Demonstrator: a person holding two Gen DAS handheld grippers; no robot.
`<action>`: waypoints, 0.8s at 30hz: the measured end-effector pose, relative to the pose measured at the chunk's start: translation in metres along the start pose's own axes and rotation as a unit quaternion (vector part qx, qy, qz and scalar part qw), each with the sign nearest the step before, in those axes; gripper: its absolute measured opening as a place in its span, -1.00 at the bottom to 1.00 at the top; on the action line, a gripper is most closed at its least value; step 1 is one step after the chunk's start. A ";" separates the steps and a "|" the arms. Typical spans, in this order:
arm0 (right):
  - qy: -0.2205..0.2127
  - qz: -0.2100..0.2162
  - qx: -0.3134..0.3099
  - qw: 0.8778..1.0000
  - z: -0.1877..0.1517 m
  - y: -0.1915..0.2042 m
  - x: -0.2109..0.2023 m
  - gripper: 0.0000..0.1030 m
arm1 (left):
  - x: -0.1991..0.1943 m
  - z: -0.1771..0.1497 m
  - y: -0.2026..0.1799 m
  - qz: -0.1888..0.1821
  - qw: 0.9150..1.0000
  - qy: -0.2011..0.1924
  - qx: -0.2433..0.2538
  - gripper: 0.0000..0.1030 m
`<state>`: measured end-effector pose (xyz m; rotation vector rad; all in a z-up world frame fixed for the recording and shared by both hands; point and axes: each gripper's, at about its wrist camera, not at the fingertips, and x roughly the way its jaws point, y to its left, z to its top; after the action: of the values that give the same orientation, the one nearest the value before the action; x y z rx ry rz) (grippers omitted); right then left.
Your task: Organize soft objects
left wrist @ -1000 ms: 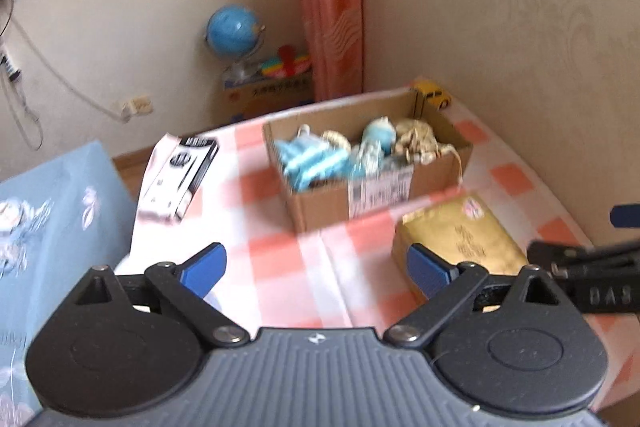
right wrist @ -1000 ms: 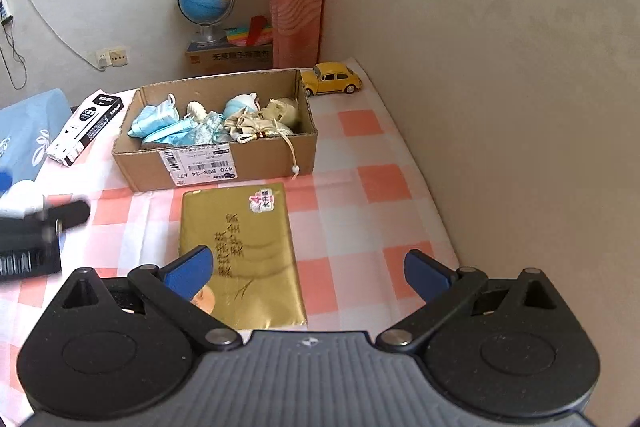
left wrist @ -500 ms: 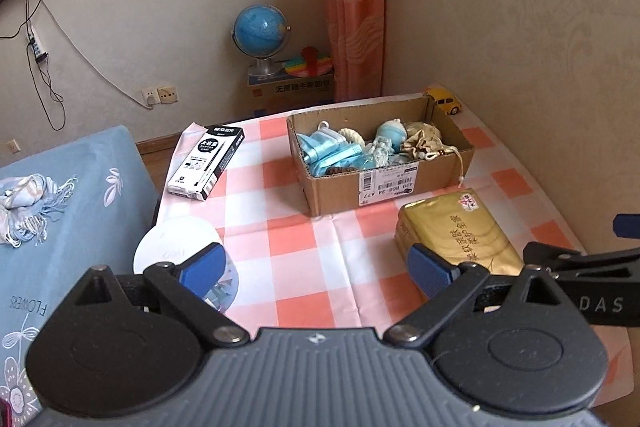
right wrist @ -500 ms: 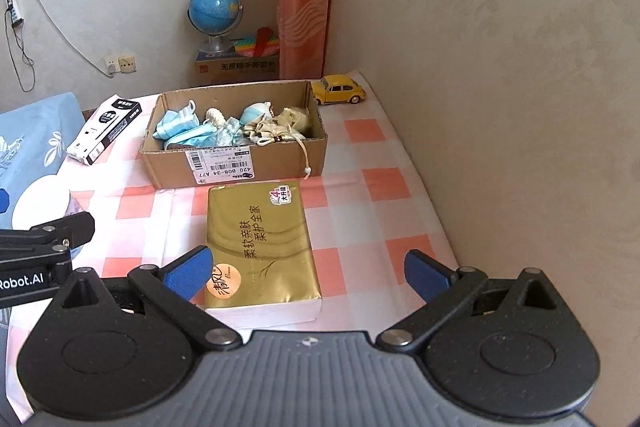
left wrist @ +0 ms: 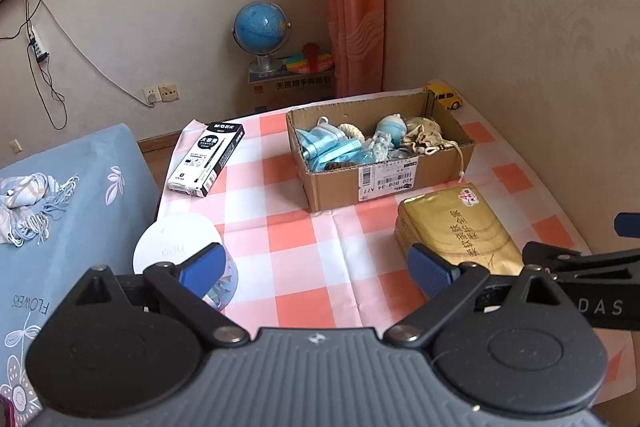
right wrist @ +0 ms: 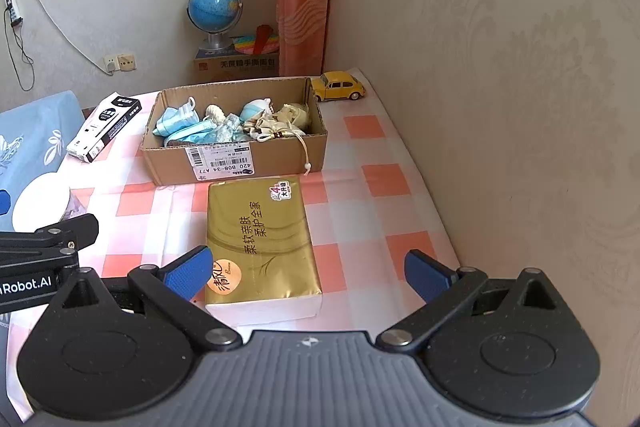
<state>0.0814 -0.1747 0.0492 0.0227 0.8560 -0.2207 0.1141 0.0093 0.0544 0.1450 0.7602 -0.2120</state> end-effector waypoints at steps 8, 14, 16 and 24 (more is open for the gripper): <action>0.000 0.000 0.001 1.000 0.000 0.000 -0.001 1.00 | -0.001 0.000 0.000 0.000 1.000 0.001 0.000 0.89; 0.000 0.000 0.001 1.000 -0.001 -0.001 -0.001 1.00 | -0.002 -0.001 -0.001 0.001 1.000 0.000 0.001 0.89; 0.000 0.000 0.001 1.000 -0.001 -0.001 0.000 1.00 | -0.002 0.000 -0.001 0.000 1.000 0.000 0.000 0.89; 0.000 0.000 0.001 1.000 -0.001 -0.002 0.000 1.00 | -0.002 0.000 -0.001 0.000 1.000 0.000 0.001 0.89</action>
<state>0.0798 -0.1768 0.0485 0.0252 0.8561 -0.2223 0.1120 0.0085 0.0556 0.1468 0.7598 -0.2121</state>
